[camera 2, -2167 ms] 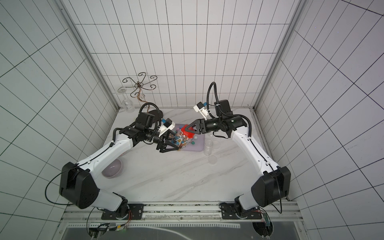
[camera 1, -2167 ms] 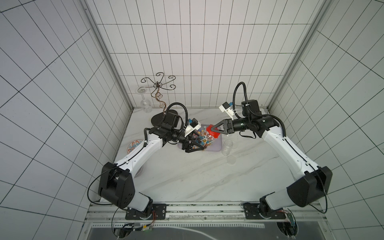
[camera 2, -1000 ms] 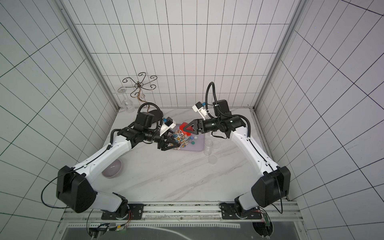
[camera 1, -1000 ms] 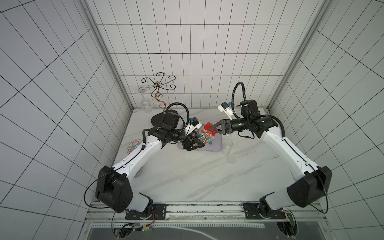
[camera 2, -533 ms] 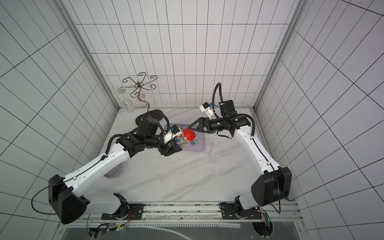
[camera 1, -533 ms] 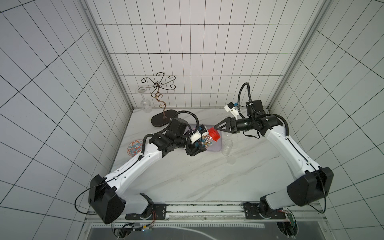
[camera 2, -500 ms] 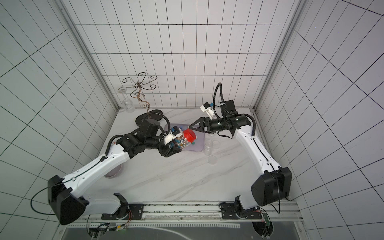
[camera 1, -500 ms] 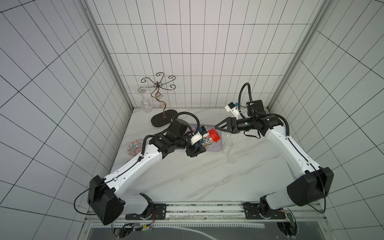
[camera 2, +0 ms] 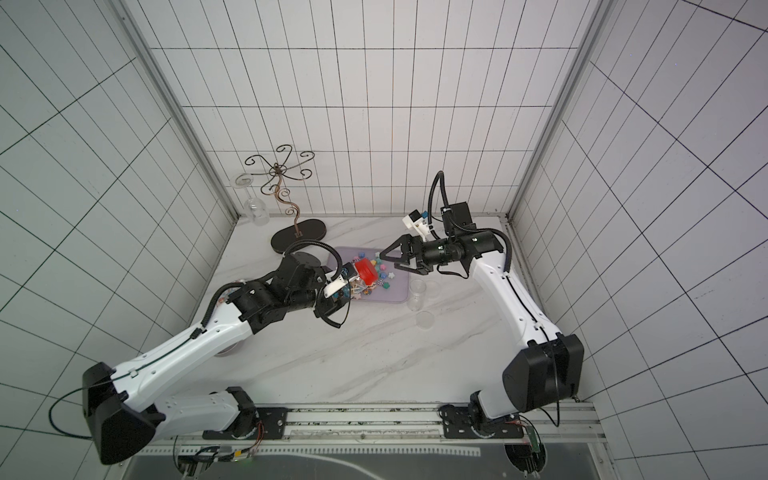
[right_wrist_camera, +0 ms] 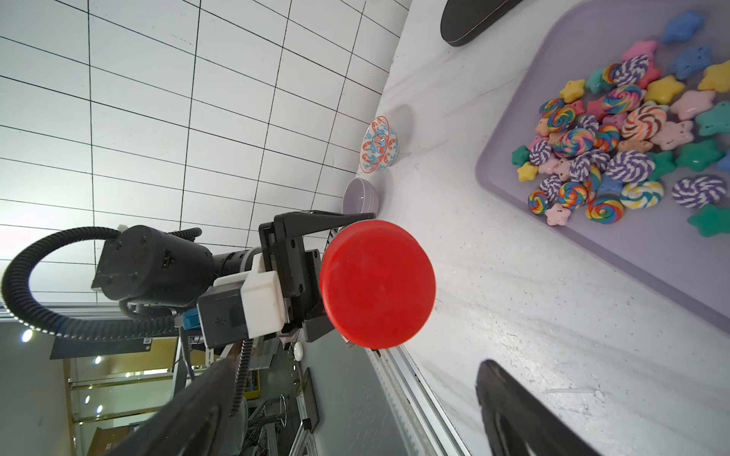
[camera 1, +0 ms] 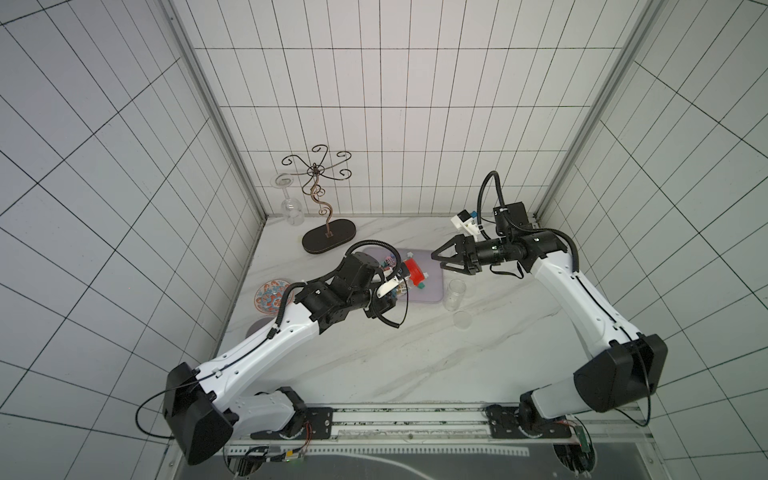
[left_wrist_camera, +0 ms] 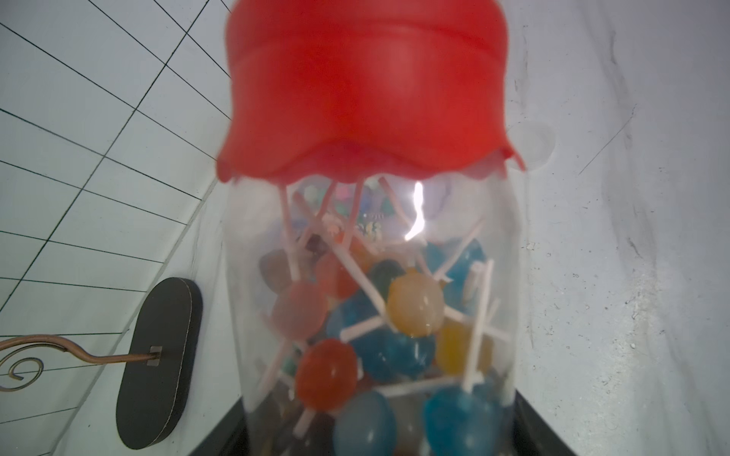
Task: Pour the candies out of the jar
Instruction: Unscrew the lid from the jar.
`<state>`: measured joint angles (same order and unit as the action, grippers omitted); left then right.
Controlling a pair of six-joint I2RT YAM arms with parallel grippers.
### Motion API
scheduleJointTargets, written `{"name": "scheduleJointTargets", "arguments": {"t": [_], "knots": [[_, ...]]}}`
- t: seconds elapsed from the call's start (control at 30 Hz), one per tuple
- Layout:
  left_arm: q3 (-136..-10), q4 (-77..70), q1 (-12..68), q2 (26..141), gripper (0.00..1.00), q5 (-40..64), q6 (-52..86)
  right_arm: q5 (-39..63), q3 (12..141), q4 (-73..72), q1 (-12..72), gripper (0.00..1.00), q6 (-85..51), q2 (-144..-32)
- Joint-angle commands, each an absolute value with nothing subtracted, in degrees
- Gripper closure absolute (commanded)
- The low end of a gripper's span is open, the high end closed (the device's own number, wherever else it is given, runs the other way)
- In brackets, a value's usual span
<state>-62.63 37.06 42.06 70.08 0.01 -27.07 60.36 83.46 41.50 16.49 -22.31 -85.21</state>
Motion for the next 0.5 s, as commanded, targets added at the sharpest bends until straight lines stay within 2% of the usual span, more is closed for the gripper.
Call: {"name": "scheduleJointTargets", "arguments": {"t": [0.0,0.47], "knots": [[-62.19,32.45,42.76,67.23,0.45,-2.97,-28.64,61.71,81.07,40.18,17.9,0.04,-23.43,-86.93],[-61.02,31.84,43.02,65.98,0.44,-2.43,-29.51,61.65,85.05,37.71,23.95,0.04,-24.83,-93.81]]}}
